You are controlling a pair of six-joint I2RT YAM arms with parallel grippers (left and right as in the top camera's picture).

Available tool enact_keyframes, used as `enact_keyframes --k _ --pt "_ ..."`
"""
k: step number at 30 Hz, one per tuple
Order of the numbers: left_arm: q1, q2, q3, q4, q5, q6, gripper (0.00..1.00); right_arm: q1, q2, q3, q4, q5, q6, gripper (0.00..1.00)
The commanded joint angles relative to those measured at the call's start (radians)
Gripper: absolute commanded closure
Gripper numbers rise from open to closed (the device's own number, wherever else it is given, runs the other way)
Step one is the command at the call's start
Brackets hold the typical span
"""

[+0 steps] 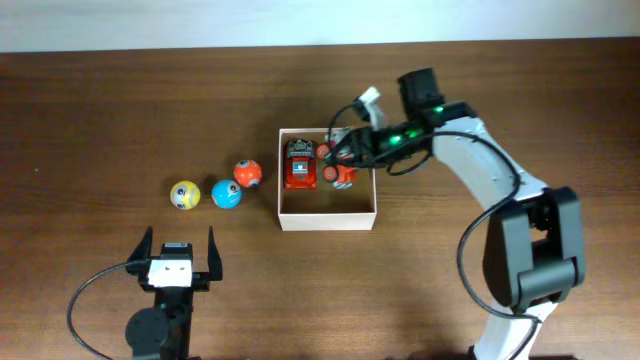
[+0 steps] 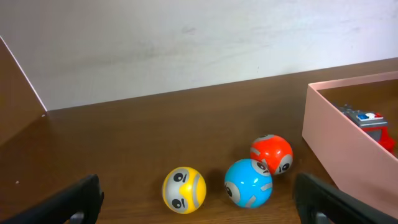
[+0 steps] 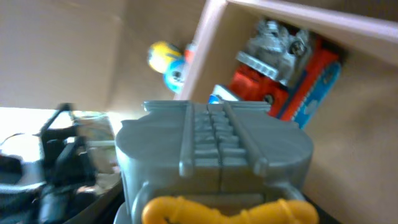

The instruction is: Pack container

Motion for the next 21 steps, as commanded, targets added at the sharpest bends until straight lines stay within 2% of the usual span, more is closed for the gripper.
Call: enact_keyframes --k 1,11,16,21 --pt "0.0 -0.008 -0.005 -0.002 0.008 0.013 0.01 0.075 -0.036 0.02 0.016 0.279 0.143 0.43" --pt "0.0 -0.008 -0.005 -0.002 0.008 0.013 0.01 0.209 -0.036 0.02 0.058 0.756 0.372 0.43" --pt "0.0 -0.008 -0.005 -0.002 0.008 0.013 0.01 0.243 -0.036 0.02 0.085 0.909 0.4 0.43" --pt "0.0 -0.008 -0.005 -0.002 0.008 0.013 0.01 0.249 -0.036 0.02 0.106 0.983 0.399 0.43"
